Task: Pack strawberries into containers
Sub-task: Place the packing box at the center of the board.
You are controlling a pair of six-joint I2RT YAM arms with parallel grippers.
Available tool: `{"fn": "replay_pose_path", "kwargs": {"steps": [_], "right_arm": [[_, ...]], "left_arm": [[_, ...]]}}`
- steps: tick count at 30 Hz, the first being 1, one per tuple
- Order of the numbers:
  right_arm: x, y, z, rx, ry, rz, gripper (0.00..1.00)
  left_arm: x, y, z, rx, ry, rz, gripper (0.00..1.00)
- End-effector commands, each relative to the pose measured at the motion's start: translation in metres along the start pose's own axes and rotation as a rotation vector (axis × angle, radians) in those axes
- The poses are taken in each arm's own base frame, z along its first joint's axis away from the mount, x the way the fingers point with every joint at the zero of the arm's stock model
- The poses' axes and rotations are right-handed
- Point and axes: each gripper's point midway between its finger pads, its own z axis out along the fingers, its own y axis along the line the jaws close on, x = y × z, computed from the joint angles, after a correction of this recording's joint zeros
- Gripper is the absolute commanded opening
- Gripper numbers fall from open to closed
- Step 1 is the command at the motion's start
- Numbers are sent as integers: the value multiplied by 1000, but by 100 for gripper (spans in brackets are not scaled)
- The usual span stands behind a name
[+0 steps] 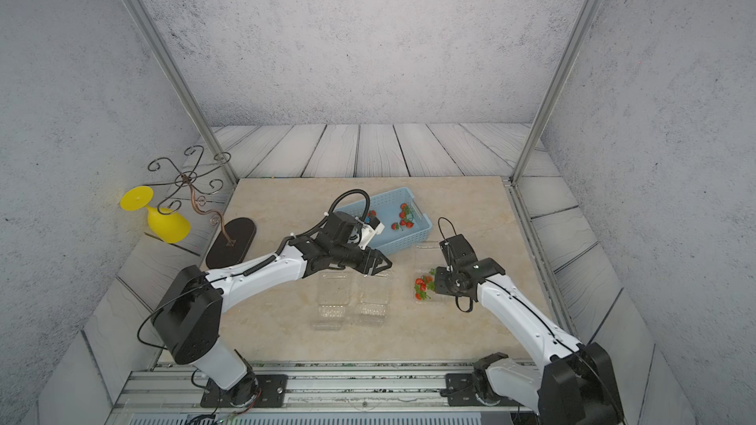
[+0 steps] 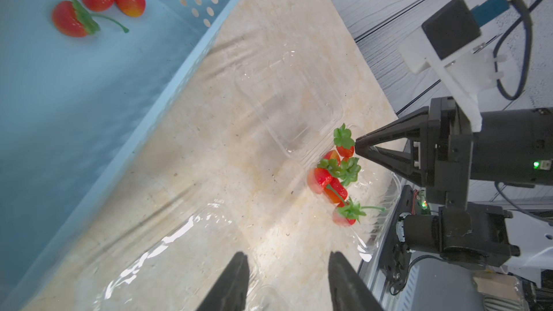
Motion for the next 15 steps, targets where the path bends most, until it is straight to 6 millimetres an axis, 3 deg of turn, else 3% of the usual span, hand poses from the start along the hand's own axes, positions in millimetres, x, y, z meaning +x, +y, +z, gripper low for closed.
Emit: {"fn": "replay_pose_path", "kwargs": {"steps": [1, 9, 15], "right_arm": [[-6, 8, -17, -52, -27, -22, 8], [-6, 15, -30, -97, -37, -43, 8], [-1, 18, -28, -115, -14, -49, 8]], "left_arm": [[-16, -15, 8, 76, -37, -22, 48], [-20, -13, 30, 114, -23, -44, 48], [-29, -19, 40, 161, -42, -53, 48]]}}
